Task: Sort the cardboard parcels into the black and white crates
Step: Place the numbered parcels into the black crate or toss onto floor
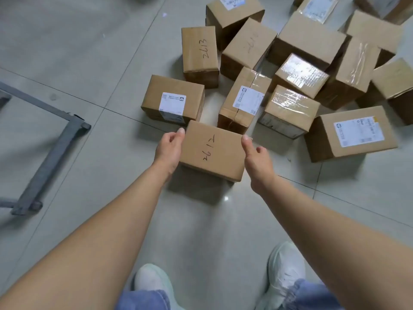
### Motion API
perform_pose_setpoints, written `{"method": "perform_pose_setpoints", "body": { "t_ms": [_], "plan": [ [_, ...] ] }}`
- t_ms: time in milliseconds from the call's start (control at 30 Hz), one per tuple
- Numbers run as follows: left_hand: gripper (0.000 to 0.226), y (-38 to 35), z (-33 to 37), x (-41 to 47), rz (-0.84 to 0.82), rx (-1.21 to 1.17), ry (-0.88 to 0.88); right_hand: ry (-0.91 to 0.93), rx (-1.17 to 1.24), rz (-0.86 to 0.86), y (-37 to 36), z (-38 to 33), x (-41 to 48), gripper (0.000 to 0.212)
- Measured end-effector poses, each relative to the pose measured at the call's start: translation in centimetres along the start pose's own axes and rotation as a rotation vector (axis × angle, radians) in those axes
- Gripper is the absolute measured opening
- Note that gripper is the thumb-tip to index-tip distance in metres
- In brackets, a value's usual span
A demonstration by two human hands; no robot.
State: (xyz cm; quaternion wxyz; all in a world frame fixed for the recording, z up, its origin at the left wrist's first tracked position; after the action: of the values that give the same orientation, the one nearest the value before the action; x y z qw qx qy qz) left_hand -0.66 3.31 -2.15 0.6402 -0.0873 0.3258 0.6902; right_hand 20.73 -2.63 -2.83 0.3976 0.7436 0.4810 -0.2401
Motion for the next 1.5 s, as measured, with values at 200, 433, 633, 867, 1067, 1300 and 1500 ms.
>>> {"method": "perform_pose_setpoints", "body": {
  "t_ms": [200,433,633,867,1067,1300,1500],
  "plan": [
    [0.06,-2.3,-3.0,3.1,-0.147,-0.009,0.129,-0.143,0.062,-0.08,-2.1,2.5,3.3,0.083],
    [0.06,-2.4,-0.6,1.6,-0.146,-0.042,0.129,-0.077,0.112,-0.04,-1.4,0.6,1.3,0.069],
    [0.062,1.5,6.8,-3.9,-0.005,0.057,0.109,0.003,0.04,0.103,2.6,-5.9,-6.1,0.071],
    [0.054,8.6,21.5,-12.2,0.132,-0.092,0.017,0.168,0.021,0.092,7.3,-17.7,-17.4,0.063],
    [0.048,15.3,34.6,-21.3,0.157,-0.172,-0.102,0.319,0.011,0.092,12.3,-28.9,-29.4,0.052],
    [0.057,24.6,48.7,-32.3,0.251,-0.222,-0.232,0.478,0.095,0.014,16.3,-41.1,-44.5,0.05],
    [0.048,33.1,56.1,-40.1,0.402,-0.269,-0.314,0.62,0.104,-0.072,16.2,-48.5,-55.2,0.034]
  ]
}}
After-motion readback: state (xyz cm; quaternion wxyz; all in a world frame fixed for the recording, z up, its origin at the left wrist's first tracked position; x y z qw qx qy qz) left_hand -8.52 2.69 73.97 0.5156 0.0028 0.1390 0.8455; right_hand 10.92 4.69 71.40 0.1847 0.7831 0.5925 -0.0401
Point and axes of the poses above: each hand's wrist, its own x-axis towards the middle knuckle, its own y-axis out of the back of the hand, z = x × y, the point moved 4 cm from there along x, towards the middle knuckle, and after that the axes turned 7 degrees about -x, right-handed, at the moved point
